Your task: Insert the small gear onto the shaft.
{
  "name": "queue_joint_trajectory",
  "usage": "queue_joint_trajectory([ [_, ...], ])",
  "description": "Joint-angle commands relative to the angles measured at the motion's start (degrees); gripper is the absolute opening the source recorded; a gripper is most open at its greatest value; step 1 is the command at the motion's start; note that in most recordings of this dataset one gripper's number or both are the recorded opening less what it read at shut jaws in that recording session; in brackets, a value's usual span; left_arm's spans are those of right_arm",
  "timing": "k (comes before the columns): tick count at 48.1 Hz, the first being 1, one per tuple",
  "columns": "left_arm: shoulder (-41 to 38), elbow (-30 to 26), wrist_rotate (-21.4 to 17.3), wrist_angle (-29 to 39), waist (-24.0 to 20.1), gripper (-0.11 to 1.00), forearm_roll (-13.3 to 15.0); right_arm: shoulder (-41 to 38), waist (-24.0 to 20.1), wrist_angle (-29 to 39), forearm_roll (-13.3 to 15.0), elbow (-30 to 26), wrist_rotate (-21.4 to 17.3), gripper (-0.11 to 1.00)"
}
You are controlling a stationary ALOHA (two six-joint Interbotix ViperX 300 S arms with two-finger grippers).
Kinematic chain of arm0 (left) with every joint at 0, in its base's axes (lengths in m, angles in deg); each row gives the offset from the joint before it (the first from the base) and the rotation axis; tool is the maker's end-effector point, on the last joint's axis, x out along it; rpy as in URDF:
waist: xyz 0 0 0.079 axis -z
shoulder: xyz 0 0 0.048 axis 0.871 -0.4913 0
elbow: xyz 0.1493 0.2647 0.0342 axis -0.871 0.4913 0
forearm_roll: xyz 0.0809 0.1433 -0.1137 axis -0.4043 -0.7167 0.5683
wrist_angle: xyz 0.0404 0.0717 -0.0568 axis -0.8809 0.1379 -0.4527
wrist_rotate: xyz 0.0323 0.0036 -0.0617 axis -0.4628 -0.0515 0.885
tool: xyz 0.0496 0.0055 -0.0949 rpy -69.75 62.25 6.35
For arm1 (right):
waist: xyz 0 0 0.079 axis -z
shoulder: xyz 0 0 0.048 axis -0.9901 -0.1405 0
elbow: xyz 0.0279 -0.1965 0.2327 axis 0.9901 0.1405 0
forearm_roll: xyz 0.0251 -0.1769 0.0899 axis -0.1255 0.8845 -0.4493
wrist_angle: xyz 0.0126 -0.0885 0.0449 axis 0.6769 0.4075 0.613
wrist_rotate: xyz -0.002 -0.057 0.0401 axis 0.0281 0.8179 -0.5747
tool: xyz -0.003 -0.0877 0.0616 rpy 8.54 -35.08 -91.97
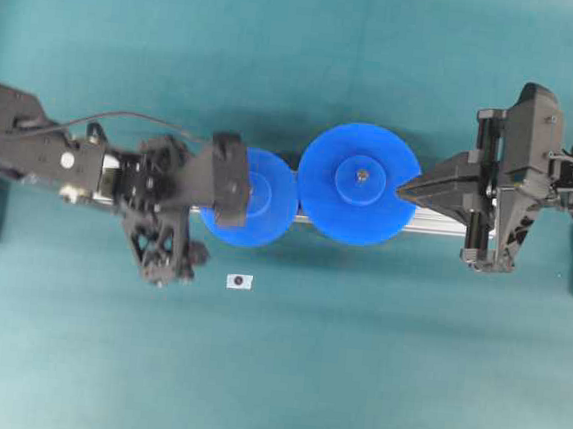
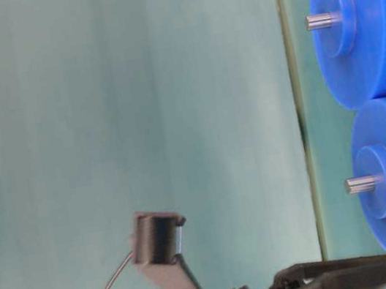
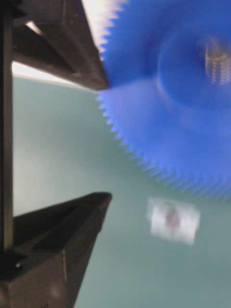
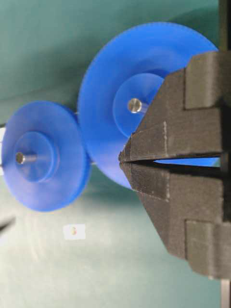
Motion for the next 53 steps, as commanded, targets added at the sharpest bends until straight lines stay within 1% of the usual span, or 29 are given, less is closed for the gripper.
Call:
queue_joint_trajectory([
  [1, 4.0, -1.4, 0.2, 0.5, -0.1, 0.89, -0.1, 0.5, 0.2, -0.2, 0.0, -0.5, -0.4, 0.05],
  [13, 14.4, -0.1, 0.2, 1.2, -0.1, 0.89, -0.2, 1.0, 0.2, 0.0, 0.0, -0.3, -0.4, 0.05],
  [30, 25.6, 7.6, -0.1, 0.8, -0.1, 0.89, -0.2, 4.7, 0.2, 0.4, 0.0, 1.8, -0.4, 0.05],
  [37, 28.6, 9.6, -0.6, 0.4, -0.1, 0.89, -0.2, 7.5, 0.2, 2.2, -0.1, 2.8, -0.4, 0.05],
  [43, 30.6, 11.2, -1.8, 0.1, -0.1, 0.89, -0.2, 9.9, 0.2, 4.0, -0.1, 3.5, -0.4, 0.05],
  [49, 31.7, 12.2, -3.3, -0.8, -0.1, 0.89, -0.2, 12.8, 0.2, 5.0, -0.1, 4.5, -0.4, 0.05],
  [53, 31.8, 12.5, -3.7, -1.7, -0.1, 0.89, -0.2, 14.7, 0.2, 5.0, -0.1, 5.4, -0.4, 0.05],
])
